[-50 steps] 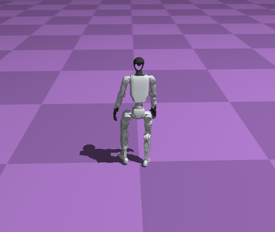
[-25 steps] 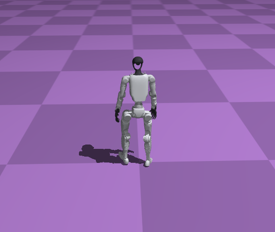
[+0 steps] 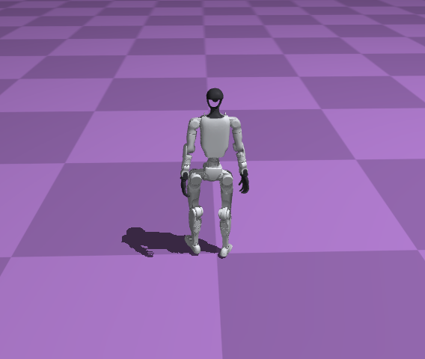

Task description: Upper body actions

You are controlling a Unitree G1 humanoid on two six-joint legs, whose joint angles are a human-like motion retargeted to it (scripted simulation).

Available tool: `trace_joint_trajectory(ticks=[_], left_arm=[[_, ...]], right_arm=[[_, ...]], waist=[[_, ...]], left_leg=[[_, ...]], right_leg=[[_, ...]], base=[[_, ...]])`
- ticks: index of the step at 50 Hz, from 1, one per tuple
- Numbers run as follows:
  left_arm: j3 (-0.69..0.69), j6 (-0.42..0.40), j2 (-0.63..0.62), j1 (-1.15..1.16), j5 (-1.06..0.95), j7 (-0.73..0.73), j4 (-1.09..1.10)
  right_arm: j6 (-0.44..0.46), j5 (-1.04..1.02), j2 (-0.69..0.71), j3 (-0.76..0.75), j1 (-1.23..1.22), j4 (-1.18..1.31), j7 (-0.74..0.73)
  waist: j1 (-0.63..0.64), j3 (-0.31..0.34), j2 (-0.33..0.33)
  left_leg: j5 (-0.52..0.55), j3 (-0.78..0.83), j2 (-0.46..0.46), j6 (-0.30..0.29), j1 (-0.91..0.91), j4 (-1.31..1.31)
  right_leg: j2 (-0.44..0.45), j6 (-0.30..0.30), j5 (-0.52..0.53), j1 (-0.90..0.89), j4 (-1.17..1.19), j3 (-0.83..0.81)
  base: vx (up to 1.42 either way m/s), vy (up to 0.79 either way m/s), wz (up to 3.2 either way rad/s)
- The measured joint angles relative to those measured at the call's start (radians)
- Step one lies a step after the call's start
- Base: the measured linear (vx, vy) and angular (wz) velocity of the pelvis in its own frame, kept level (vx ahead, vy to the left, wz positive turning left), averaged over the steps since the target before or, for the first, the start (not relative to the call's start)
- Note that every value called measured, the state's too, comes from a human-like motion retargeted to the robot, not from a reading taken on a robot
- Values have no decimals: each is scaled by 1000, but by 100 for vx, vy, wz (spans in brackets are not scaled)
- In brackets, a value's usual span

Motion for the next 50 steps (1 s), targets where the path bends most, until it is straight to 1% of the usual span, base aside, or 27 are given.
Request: trace_joint_trajectory(ticks=[3,5,8,10,13,16,18,22,25,28,30,32,34,35,36,37,38,39,40,42,43,44,45,46,48,50], left_arm=[[-38,-13,4,-85,2,7,-33],[-67,-31,8,-150,-1,20,-53],[-123,-58,27,-253,-3,44,-84],[-145,-49,52,-321,-2,34,-101],[-126,-34,67,-401,30,24,-137],[-120,-40,77,-450,29,32,-156],[-93,-46,73,-488,22,53,-150],[-45,-53,58,-515,-23,55,-125],[-22,-64,49,-491,-53,27,-125],[-10,-74,27,-438,-72,7,-137],[-13,-90,6,-396,-92,5,-147],[-39,-123,-8,-329,-111,-1,-165],[-60,-162,-7,-232,-87,-14,-190],[-67,-177,0,-186,-64,-21,-201],[-73,-183,10,-155,-45,-20,-202],[-71,-180,19,-128,-20,-12,-195],[-54,-162,28,-107,17,11,-172],[-36,-138,23,-96,40,54,-140],[-17,-110,9,-90,55,108,-103],[34,-85,-12,-82,-28,212,1],[62,-94,-17,-68,-83,228,35],[74,-103,-19,-50,-137,211,49],[78,-112,-19,-29,-190,178,55],[91,-99,-29,-4,-220,139,48],[153,-62,-60,52,-206,74,28],[196,-48,-81,91,-168,46,3]], right_arm=[[-1,-21,19,51,-113,-18,31],[-1,-35,27,84,-196,-35,48],[-26,-52,36,135,-316,-78,68],[-32,-78,43,165,-395,-106,104],[-33,-134,75,158,-482,-158,123],[-48,-153,89,145,-535,-182,139],[-56,-141,97,147,-566,-192,147],[-69,-141,101,159,-571,-207,137],[-86,-155,97,181,-528,-228,98],[-112,-184,80,211,-442,-261,31],[-134,-194,61,230,-376,-279,-12],[-159,-204,35,254,-295,-287,-42],[-165,-230,14,281,-205,-281,-48],[-157,-248,8,293,-168,-271,-42],[-139,-274,5,296,-145,-254,-39],[-108,-313,3,289,-124,-228,-39],[-48,-379,3,260,-109,-185,-46],[18,-419,8,221,-95,-148,-55],[89,-447,15,176,-81,-116,-66],[181,-369,22,128,-59,-45,-109],[191,-307,16,111,-50,-11,-121],[193,-249,7,99,-34,0,-109],[190,-192,-5,90,-14,0,-86],[195,-143,-12,76,8,0,-49],[221,-68,-11,18,55,0,3],[219,-25,-1,-38,81,0,14]], waist=[[7,11,10],[41,25,15],[60,47,22],[62,59,29],[75,71,31],[84,82,28],[88,93,25],[99,96,17],[90,90,14],[77,71,3],[60,57,-2],[52,47,-7],[68,33,-22],[72,21,-28],[63,2,-33],[52,-21,-34],[37,-50,-27],[22,-57,-22],[5,-53,-17],[16,-23,-12],[21,-12,-12],[20,-12,-11],[15,-16,-9],[6,-36,-4],[-5,-81,3],[3,-98,4]], left_leg=[[-31,5,35,-33,-51,83],[-63,-3,72,-66,-132,194],[-135,-41,122,-114,-245,371],[-176,-55,162,-141,-308,480],[-235,-77,196,-174,-395,621],[-263,-92,216,-192,-438,704],[-270,-106,217,-197,-450,729],[-249,-92,208,-183,-424,682],[-203,-82,183,-147,-369,569],[-114,-49,138,-87,-291,373],[-53,-18,110,-57,-236,241],[3,2,72,-31,-165,107],[46,13,27,4,-87,-16],[59,20,8,19,-60,-59],[63,47,-2,18,-49,-76],[62,60,-8,18,-50,-83],[53,46,-9,18,-74,-73],[52,3,-7,16,-94,-56],[55,-55,-3,13,-113,-37],[50,-7,6,11,-76,-35],[47,6,5,13,-56,-40],[46,7,5,12,-47,-43],[45,2,6,11,-43,-45],[44,1,5,10,-47,-48],[39,-8,1,9,-55,-49],[36,-13,-3,9,-54,-50]], right_leg=[[-6,8,-38,-58,85,27],[-13,20,-71,-131,176,94],[-20,34,-133,-217,307,108],[-13,40,-182,-285,421,137],[12,44,-238,-370,548,203],[21,44,-266,-401,613,224],[24,43,-275,-411,638,225],[22,36,-255,-391,598,224],[24,29,-202,-333,489,213],[13,14,-107,-255,303,172],[-6,16,-48,-198,179,119],[-27,23,3,-133,69,57],[-33,11,42,-82,-13,23],[-31,6,55,-61,-44,-5],[-23,2,43,-48,-54,-61],[-19,-2,34,-54,-53,-65],[-22,-9,28,-98,-27,31],[-27,-8,26,-107,-15,53],[-33,-2,26,-100,-11,36],[-18,-6,20,-66,-13,-7],[-15,-7,18,-56,-11,-2],[-14,-7,18,-51,-11,4],[-13,-6,18,-47,-14,10],[-12,-5,19,-50,-20,5],[-9,-4,21,-53,-32,-4],[-8,-4,20,-55,-32,5]], base=[[-20,-2,-12],[-29,-6,-44],[-30,-8,-16],[-18,-4,-34],[-16,-5,-34],[-8,-7,-8],[-6,-5,-2],[0,0,0],[8,-1,19],[4,-3,49],[-2,-3,77],[10,2,47],[28,4,-25],[26,6,-20],[22,8,0],[15,11,23],[10,9,47],[6,5,79],[1,0,58],[-3,2,-20],[-4,6,-34],[2,8,-22],[13,8,-4],[21,7,3],[28,7,2],[15,5,-10]])
